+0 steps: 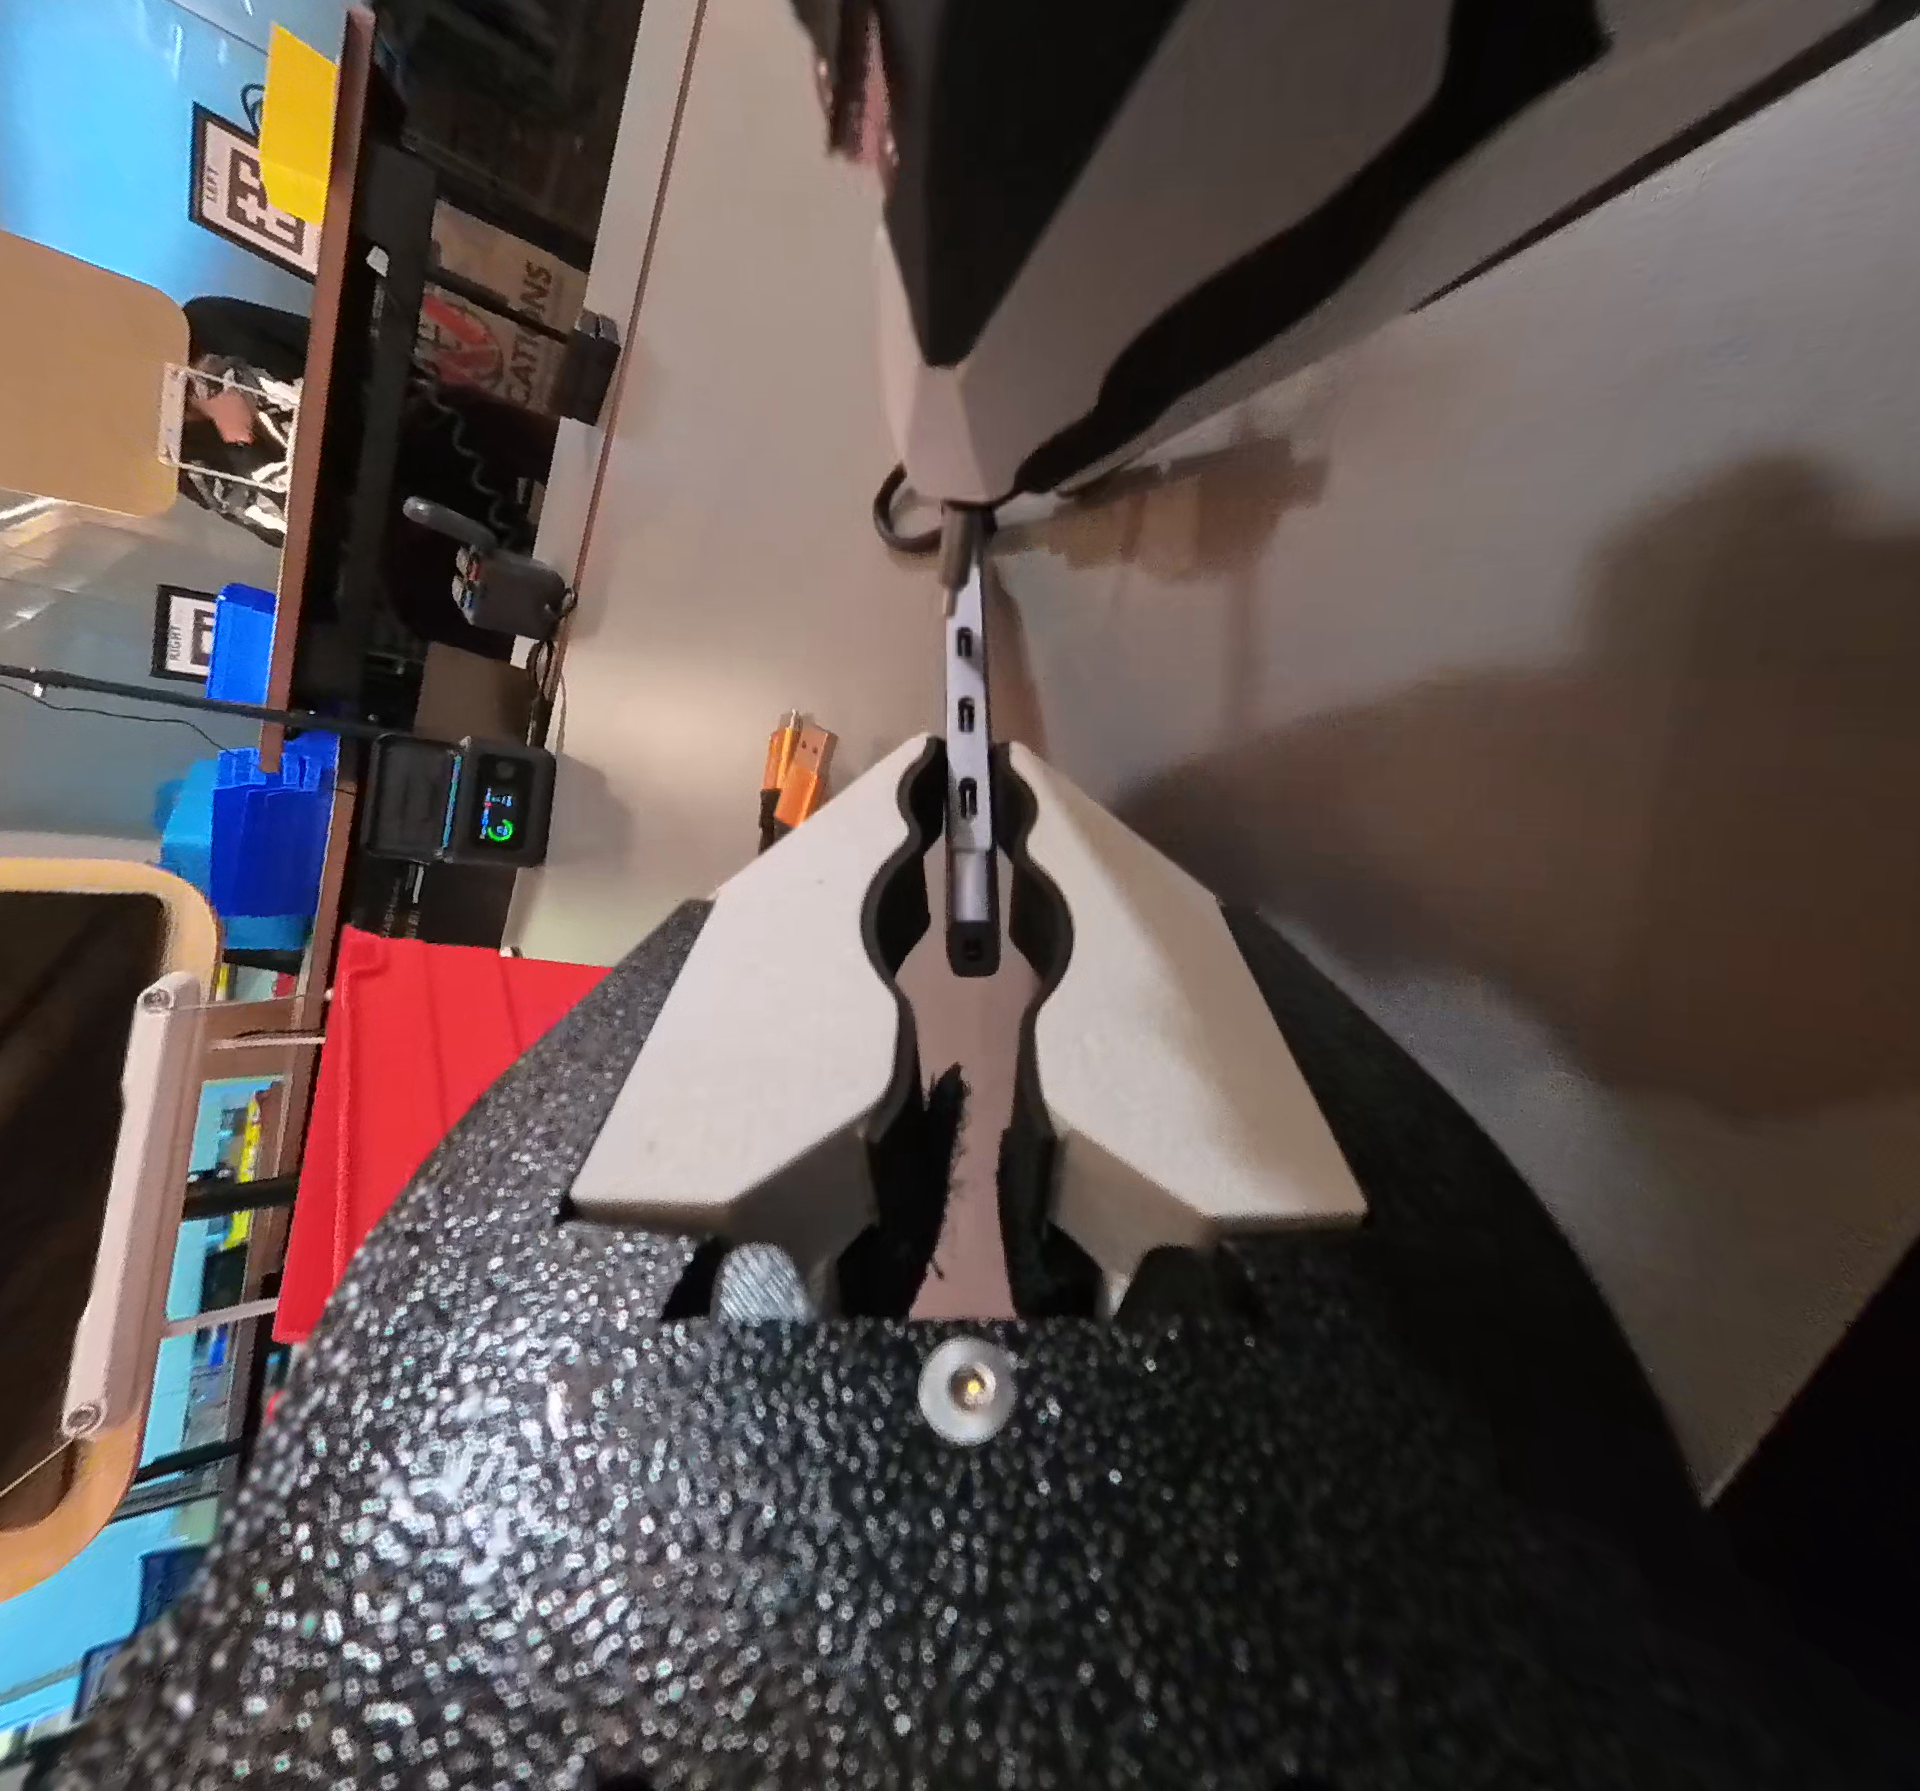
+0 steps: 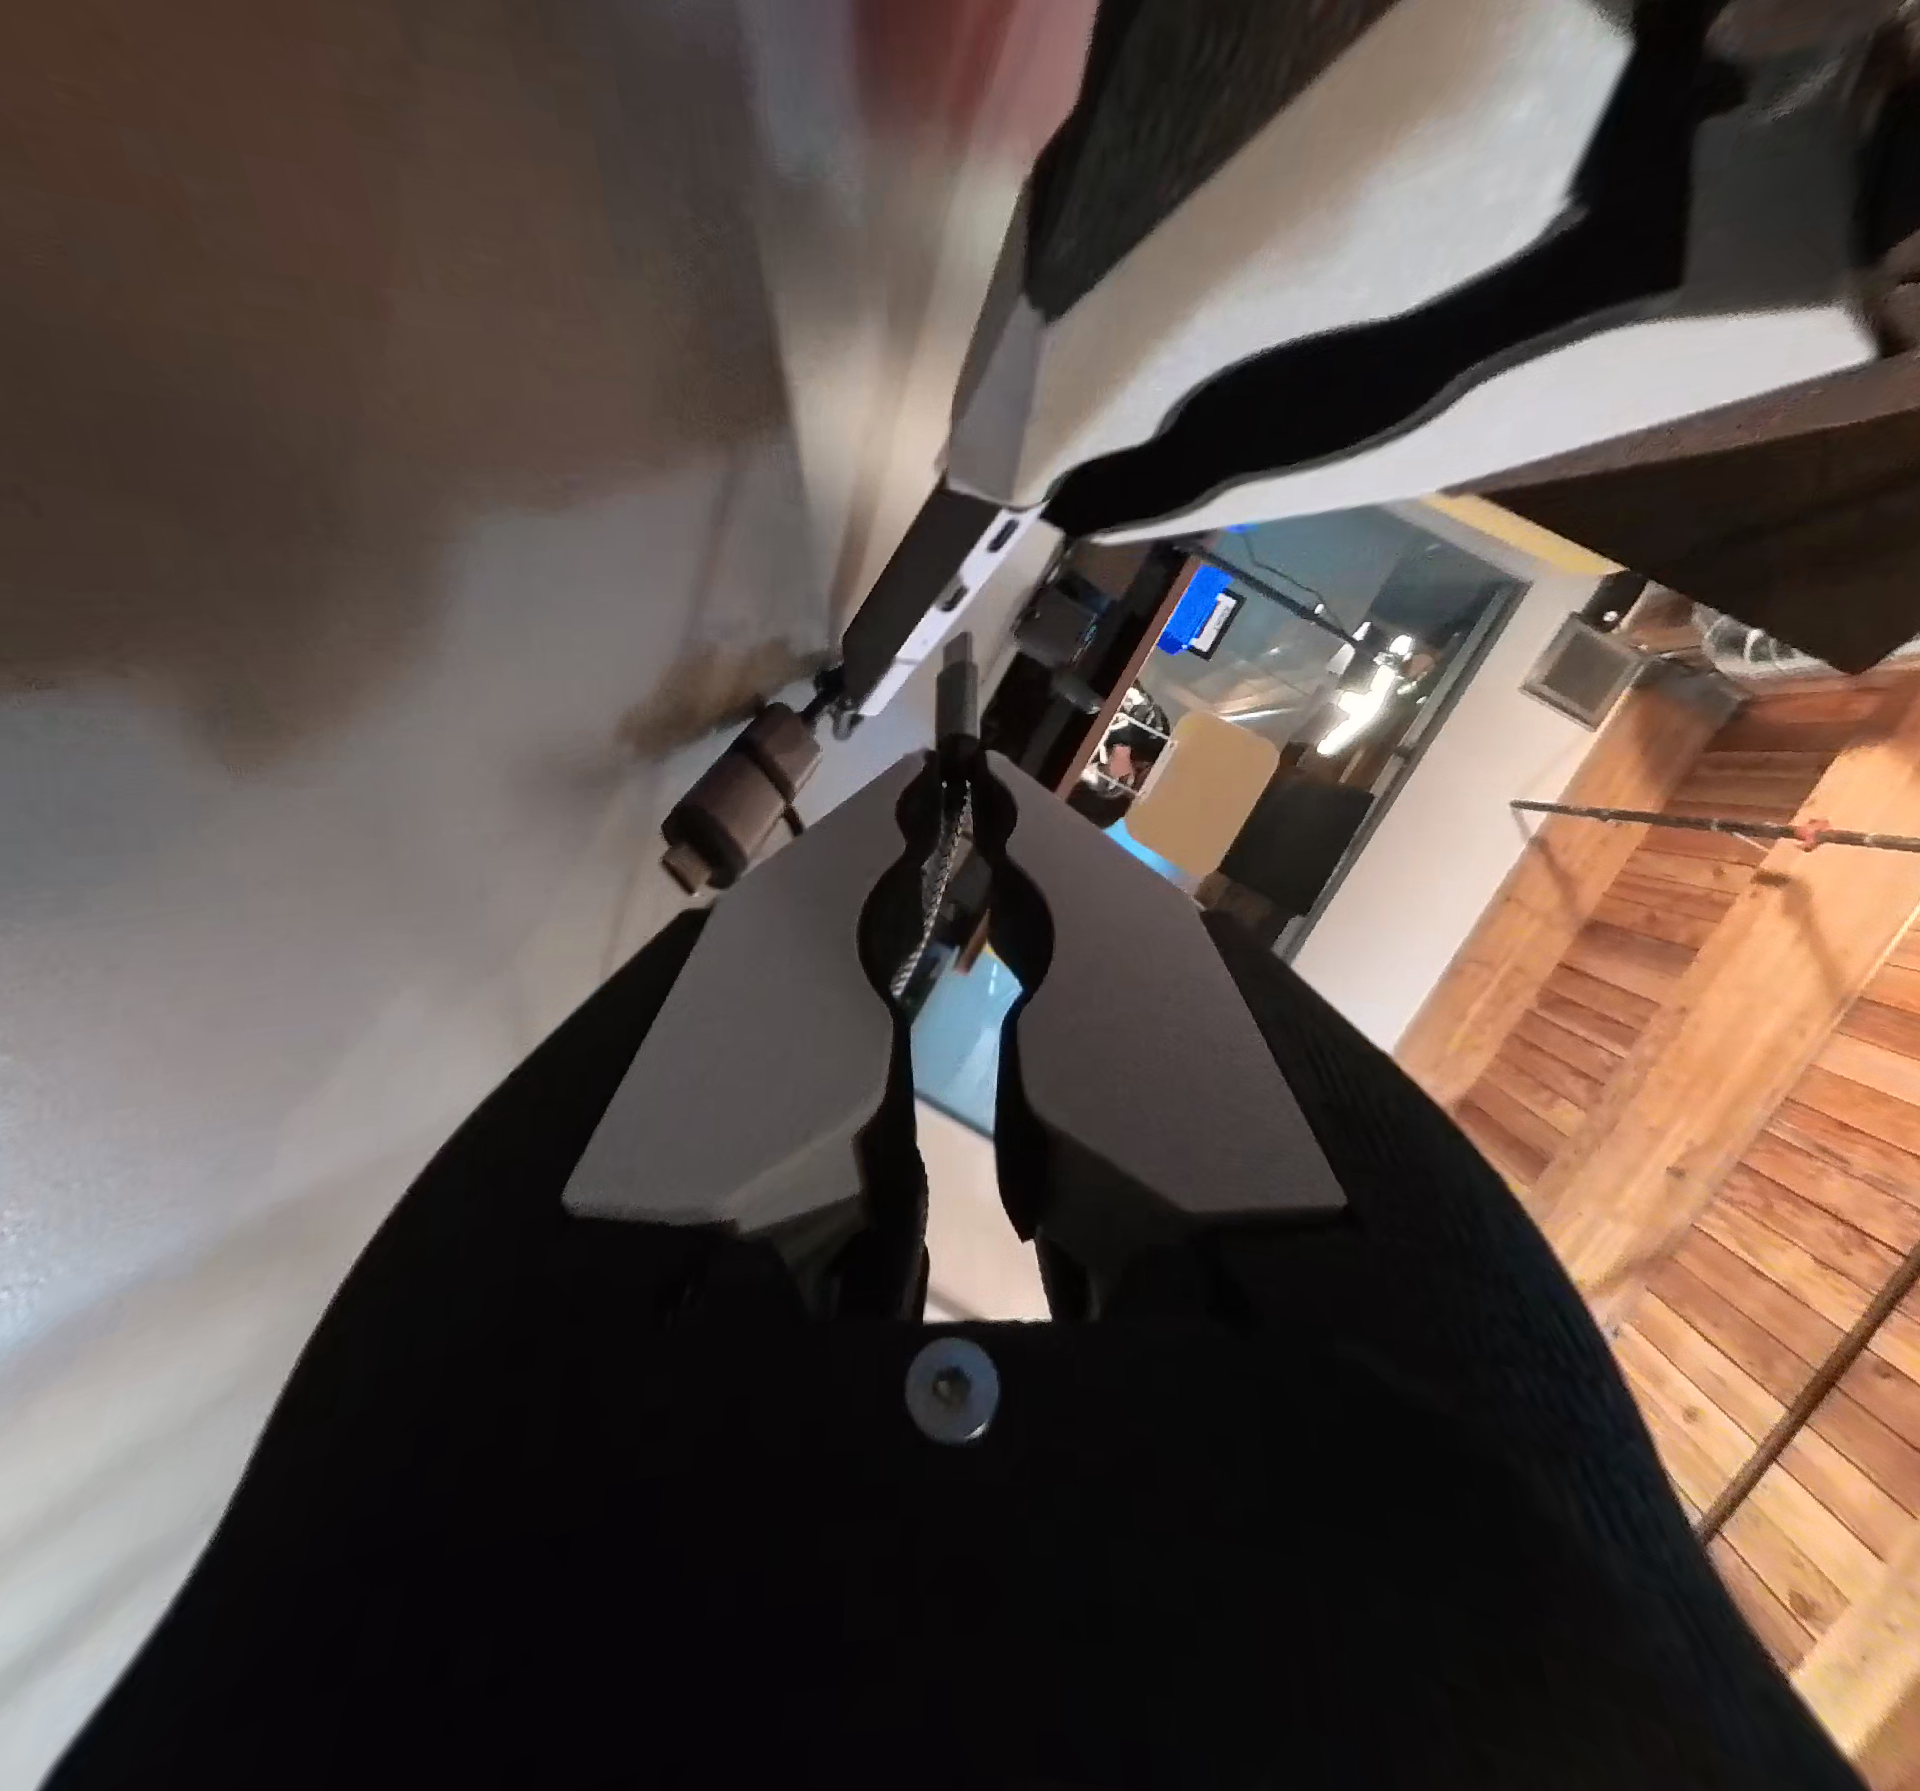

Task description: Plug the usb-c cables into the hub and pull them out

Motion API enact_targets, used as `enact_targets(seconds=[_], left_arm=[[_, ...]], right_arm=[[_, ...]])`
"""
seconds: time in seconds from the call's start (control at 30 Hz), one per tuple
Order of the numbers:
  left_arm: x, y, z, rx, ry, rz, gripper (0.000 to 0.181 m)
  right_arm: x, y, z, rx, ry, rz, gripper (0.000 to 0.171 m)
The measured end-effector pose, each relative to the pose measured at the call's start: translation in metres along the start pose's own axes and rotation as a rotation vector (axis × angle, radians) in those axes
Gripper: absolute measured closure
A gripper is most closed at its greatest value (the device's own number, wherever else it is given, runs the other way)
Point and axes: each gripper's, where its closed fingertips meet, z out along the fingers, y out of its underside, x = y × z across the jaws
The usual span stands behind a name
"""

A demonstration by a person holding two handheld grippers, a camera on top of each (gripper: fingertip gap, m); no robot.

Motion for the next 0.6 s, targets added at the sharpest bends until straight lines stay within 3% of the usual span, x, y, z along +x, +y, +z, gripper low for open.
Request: enact_targets(seconds=[0.6], left_arm=[[0.0023, -0.0063, -0.0034, 0.006, 0.037, -0.047, 0.174]], right_arm=[[-0.0027, -0.0043, -0.0047, 0.009, -0.006, -0.051, 0.168]])
